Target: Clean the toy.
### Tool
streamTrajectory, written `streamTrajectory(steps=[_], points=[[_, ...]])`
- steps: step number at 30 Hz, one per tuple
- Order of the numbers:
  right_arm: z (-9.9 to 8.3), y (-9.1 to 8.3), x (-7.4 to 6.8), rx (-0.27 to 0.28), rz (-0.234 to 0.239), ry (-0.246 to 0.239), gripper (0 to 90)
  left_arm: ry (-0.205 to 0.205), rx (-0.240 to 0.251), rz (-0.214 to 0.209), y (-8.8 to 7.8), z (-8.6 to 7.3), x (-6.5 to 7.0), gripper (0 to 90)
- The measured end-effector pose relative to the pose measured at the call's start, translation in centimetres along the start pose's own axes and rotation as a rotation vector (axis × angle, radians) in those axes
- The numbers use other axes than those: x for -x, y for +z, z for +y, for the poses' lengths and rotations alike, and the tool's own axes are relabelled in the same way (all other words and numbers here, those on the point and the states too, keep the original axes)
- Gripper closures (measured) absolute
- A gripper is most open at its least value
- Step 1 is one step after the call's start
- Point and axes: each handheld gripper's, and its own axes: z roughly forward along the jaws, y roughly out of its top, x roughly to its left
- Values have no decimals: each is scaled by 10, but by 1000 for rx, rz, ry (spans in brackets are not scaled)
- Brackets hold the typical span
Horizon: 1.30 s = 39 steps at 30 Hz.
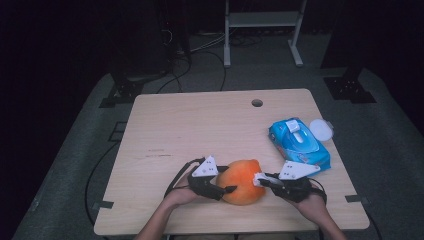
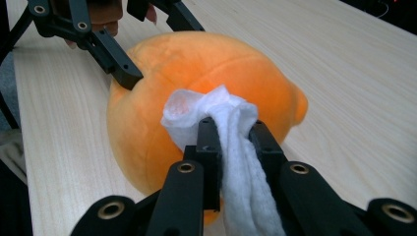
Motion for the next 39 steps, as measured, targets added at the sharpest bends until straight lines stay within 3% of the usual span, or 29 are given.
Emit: streamTrajectory(steps=[2,5,9,14,24,30,32,39], points=[[-1,0,0,-5,4,1,774,3,11,-9,0,2,1,285],[2,1,-5,-10,0,-15,774,-22,32,-21,0,10,5,176],[8,1,-11,4,11,-38,773,-10,18,-7,1,5,2,248],[5,1,-5,10,39,0,774,-1,16,-6,-2,0,-1,296],[-4,4,11,-32,11,51,773,17,25,-19,1,0,1,307],[-1,4,21,45,-35,112,774,49,34,-32,2,0,6,306],[-4,5,24,42,-19,134,774,45,38,-30,2,0,5,300],[-13,4,23,-20,-16,142,774,28,43,-6,5,1,6,275]])
